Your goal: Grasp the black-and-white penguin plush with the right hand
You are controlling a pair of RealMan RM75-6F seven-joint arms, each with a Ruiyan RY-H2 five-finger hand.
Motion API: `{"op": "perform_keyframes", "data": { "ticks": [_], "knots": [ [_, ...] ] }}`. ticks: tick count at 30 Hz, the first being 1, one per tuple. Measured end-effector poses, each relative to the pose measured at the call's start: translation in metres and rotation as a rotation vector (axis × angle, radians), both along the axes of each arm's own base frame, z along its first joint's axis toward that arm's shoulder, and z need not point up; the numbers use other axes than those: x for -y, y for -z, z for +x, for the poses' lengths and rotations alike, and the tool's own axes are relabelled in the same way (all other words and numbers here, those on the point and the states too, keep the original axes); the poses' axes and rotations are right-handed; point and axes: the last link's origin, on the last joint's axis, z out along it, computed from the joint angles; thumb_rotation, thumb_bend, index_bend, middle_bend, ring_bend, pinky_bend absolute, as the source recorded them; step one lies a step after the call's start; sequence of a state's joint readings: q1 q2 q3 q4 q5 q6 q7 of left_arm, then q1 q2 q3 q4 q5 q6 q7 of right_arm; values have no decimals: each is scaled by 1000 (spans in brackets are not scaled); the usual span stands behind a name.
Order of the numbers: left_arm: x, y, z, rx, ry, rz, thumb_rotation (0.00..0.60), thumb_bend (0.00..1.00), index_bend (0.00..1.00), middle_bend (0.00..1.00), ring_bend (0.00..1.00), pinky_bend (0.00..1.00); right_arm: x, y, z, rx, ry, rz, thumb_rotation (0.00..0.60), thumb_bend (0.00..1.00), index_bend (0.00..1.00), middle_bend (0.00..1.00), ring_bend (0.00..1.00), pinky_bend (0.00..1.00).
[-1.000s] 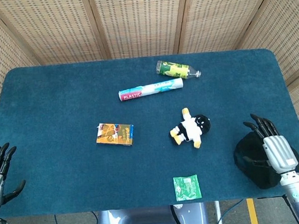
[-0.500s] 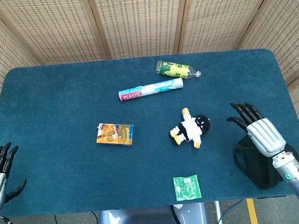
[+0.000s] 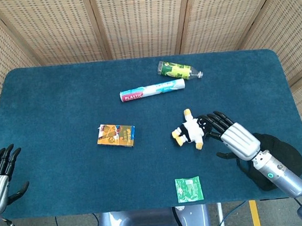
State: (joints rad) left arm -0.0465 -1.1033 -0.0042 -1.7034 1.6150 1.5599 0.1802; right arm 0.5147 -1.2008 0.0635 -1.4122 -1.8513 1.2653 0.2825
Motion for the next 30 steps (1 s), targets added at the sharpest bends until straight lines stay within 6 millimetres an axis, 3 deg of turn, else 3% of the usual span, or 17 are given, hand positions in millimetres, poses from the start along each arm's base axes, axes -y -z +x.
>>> {"op": "perform_keyframes", "data": {
  "ticks": [8,19,30],
  "knots": [
    [0,0,-2,8,0,-5,600,291,0,0,0,0,20,39,5,-62,-44,6,600,273,473,61,0,0],
    [-1,-4,-3,19,1,2,600,291,0,0,0,0,22,55,1,-102,-56,17,600,273,523,92,0,0],
    [0,-4,-2,21,2,3,600,291,0,0,0,0,31,69,-7,-158,-39,15,600,305,483,62,0,0]
  ]
}}
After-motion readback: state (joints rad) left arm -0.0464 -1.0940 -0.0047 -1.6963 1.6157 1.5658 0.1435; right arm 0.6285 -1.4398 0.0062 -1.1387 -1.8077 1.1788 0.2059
